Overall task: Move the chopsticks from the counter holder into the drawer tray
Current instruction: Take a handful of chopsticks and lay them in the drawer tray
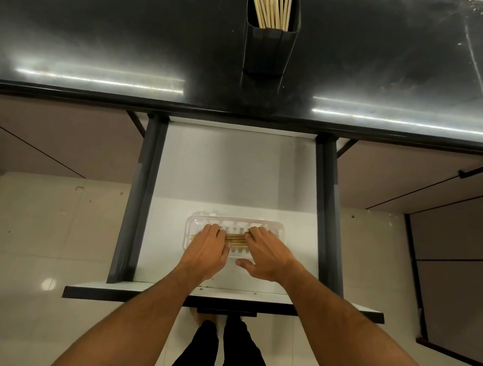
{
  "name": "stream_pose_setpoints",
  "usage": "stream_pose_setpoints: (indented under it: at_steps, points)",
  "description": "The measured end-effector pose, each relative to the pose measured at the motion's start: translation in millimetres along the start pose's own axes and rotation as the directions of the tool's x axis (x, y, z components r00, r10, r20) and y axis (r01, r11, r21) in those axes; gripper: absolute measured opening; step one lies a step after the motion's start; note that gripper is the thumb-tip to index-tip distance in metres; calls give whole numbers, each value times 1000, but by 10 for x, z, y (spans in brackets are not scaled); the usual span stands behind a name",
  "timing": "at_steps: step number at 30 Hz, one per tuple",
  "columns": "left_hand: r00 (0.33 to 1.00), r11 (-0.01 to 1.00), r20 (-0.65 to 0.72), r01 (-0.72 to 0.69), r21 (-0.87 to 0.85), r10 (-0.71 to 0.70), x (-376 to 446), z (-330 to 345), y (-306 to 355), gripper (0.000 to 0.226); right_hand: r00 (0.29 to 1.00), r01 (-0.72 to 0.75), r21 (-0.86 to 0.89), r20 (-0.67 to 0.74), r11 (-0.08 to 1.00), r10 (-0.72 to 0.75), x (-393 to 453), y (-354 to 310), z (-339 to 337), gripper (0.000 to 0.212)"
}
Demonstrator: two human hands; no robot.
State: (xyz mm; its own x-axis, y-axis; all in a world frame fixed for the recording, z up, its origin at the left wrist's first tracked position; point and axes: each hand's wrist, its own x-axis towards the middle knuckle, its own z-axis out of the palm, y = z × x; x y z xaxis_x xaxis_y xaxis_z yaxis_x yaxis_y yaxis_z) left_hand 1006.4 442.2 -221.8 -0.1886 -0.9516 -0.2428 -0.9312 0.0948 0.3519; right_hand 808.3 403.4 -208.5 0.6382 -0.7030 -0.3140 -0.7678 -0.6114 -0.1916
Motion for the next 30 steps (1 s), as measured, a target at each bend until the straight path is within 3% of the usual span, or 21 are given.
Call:
stream_pose_setpoints:
  at_steps: [20,30]
  points:
    - [1000,999,7,-30,-12,30,-26,-6,-49,32,1000,-11,29,25,1000,10,-63,-55,-6,59]
    - [997,999,-60,-47,22,48,-58,-85,-12,30,997,33,-7,-69,999,-34,-84,-55,-86,61]
